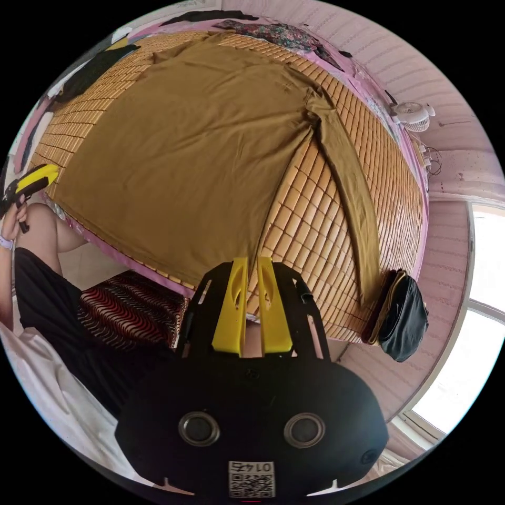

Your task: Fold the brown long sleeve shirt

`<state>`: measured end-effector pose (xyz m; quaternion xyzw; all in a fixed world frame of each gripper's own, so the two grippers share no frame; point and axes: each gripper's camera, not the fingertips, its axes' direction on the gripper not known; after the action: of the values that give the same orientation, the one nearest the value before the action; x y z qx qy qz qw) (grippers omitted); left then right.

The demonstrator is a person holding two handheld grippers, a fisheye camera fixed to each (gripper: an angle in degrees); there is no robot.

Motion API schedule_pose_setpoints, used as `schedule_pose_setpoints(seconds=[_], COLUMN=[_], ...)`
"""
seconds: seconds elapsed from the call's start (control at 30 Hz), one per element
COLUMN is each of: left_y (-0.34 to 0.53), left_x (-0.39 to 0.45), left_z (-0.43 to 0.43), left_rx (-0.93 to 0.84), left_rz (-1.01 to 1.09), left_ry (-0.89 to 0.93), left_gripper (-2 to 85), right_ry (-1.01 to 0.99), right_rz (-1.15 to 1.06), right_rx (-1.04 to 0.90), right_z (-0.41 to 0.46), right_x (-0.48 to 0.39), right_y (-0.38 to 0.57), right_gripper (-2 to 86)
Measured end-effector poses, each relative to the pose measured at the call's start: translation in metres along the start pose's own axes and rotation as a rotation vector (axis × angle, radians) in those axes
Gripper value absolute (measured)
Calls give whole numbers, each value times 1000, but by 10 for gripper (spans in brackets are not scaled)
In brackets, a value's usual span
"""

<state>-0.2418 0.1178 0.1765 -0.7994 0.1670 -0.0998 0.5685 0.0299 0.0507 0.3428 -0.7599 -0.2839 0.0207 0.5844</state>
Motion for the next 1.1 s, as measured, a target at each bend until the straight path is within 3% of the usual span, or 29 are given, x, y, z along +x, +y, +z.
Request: schedule_pose_setpoints(seconds=[0.17,0.3,0.6,0.73,0.8,0.97,1.03,1.1], left_y=[-11,-1,23,30,33,45,49,54], left_x=[-9,-9,-3,-7,-13,-18,-15,-14], left_z=[23,34,34,34,33,31,31,30], left_rx=[8,1,-2,-4,-5,12,15,23], left_rz=[-33,2,114,147,132,123,140,152], left_ry=[-87,-137,-168,-152,-119,-105,-127,-137], left_gripper=[37,29,-3,-4,-5,-4,-3,-3], right_ry=[-154,-283,-536,-407,-325,-288,-390,-643], right_rz=[-104,-9,72,140,170,193,95,-97], right_rx=[273,451,475,556,463,458,463,542], right_z=[-49,-66,-8,14,38,48,46,27], right_x=[-12,-27,-77,-88,-88,-67,-56,-41], right_y=[-123,-242,-445,-482,-503,-505,-499,-479], right_gripper=[45,53,113,104,74,15,14,14])
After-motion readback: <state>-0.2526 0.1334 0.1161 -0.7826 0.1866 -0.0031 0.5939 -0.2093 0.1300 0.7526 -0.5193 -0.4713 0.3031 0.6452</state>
